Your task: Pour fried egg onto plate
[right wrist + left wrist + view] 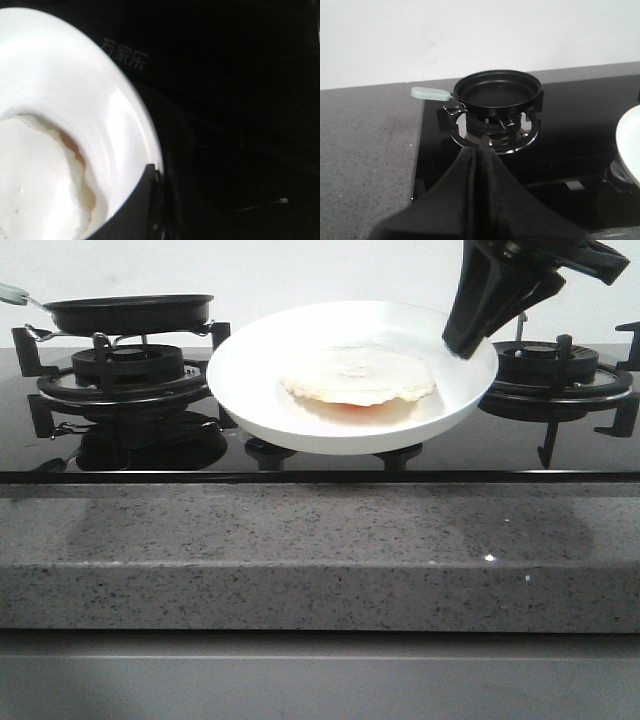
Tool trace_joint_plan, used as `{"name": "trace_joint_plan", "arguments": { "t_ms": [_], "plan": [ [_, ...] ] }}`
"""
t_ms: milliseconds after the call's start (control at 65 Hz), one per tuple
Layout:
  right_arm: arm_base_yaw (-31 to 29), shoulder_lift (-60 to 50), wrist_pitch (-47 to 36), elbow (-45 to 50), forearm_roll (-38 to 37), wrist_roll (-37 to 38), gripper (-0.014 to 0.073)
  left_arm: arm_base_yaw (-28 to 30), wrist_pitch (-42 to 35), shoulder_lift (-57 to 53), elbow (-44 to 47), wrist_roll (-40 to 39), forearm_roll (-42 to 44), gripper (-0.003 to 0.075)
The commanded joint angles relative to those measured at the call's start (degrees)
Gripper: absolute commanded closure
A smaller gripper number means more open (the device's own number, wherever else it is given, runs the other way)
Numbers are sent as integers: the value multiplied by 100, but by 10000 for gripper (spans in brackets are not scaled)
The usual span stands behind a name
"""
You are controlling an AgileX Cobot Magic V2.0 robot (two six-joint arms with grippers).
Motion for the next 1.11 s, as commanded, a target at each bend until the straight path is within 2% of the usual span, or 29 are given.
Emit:
{"name": "trace_joint_plan", "arguments": {
  "t_ms": [0, 692, 815, 1092],
  "plan": [
    [14, -289, -238, -154, 201, -15, 634, -43, -574, -164, -1, -46, -74, 740],
    [14, -246, -215, -254, 207, 96, 634, -43, -562, -242, 97, -46, -131, 739],
    [-81, -23, -48, -647, 207, 250, 634, -43, -562, -242, 97, -46, -131, 739],
    [-447, 997, 576, -2343, 245, 475, 634, -43, -562, -242, 97, -46, -131, 739]
  ]
}}
